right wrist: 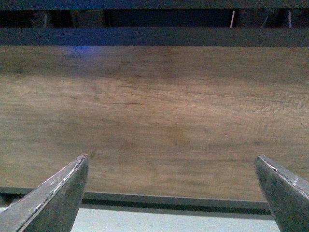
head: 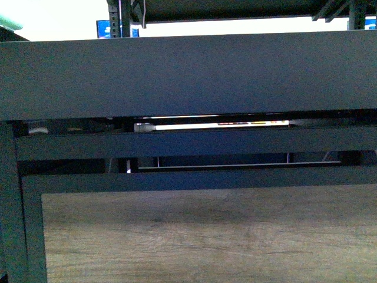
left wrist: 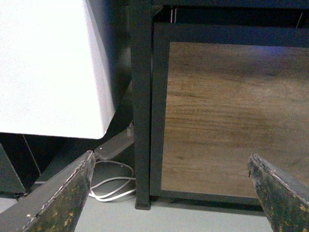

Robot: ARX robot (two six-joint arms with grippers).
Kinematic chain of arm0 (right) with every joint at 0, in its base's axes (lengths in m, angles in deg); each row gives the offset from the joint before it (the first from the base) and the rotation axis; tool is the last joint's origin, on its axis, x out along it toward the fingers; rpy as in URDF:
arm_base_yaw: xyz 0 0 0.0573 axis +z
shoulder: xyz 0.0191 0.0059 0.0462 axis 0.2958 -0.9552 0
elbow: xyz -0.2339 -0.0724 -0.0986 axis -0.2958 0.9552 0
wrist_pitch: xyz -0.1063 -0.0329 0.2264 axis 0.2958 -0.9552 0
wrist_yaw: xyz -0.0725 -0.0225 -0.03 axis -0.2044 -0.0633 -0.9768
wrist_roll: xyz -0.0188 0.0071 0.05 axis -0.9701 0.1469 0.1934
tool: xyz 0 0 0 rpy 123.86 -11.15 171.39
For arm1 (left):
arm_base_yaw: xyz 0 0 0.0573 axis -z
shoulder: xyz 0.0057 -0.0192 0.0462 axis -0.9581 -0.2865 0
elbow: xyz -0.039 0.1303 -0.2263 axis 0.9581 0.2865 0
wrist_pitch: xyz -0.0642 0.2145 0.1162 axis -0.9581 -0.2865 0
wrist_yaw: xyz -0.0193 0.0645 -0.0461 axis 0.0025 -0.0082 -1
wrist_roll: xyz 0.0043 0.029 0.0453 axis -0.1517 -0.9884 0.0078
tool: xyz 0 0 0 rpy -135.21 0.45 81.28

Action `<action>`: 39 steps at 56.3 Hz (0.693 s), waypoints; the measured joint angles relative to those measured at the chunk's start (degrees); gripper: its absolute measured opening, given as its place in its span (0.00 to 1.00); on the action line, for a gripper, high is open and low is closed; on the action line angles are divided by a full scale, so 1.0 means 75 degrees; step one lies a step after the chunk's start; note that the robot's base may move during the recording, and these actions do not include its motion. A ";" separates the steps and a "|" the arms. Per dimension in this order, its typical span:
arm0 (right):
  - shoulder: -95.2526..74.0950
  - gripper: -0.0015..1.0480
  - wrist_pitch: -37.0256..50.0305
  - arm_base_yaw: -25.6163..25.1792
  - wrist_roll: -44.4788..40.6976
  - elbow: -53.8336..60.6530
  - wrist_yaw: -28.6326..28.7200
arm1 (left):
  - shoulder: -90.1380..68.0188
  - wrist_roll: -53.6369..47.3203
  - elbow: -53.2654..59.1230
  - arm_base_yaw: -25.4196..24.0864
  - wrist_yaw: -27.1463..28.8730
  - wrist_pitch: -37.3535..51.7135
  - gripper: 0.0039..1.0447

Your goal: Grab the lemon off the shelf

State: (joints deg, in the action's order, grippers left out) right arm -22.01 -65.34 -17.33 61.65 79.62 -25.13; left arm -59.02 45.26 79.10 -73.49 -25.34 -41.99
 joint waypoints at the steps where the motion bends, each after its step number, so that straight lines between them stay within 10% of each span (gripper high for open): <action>1: 0.0000 0.98 0.0000 0.0000 -0.0003 0.0000 0.0000 | 0.0000 0.0000 0.0000 0.0000 0.0003 0.0003 0.93; 39: -0.0009 0.98 0.0000 0.0000 0.0000 0.0000 -0.0017 | 0.0000 -0.0003 0.0000 0.0000 -0.0003 0.0000 0.93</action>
State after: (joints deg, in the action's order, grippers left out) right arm -22.07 -65.34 -17.33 61.65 79.62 -25.26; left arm -59.02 45.23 79.10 -73.49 -25.36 -41.99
